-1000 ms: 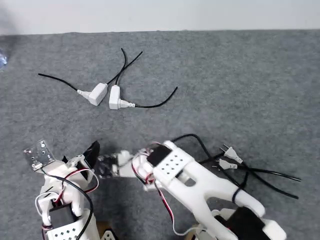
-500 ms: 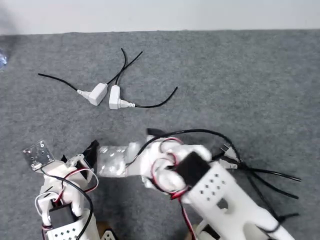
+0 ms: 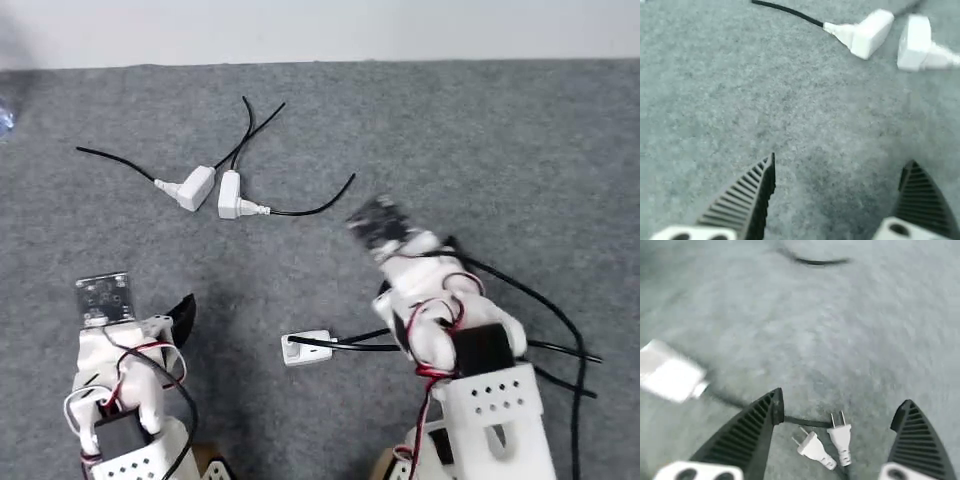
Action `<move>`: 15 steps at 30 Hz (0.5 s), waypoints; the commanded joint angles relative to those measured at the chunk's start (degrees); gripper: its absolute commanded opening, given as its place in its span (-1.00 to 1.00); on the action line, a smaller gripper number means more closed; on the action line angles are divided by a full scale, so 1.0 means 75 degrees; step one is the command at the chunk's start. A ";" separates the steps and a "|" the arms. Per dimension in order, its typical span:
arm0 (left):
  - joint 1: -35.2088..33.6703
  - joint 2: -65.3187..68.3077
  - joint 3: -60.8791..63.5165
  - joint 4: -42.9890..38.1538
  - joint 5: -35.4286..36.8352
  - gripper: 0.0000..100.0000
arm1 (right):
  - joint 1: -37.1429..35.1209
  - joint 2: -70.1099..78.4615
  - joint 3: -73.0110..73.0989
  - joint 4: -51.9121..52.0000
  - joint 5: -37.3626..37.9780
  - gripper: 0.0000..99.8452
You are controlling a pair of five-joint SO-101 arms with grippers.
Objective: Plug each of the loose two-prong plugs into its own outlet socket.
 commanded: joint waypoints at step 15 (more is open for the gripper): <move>0.3317 0.4900 -0.3534 0.0703 -0.3376 -0.26 | 0.1155 -0.0217 0.1922 -0.2796 -0.0856 -0.33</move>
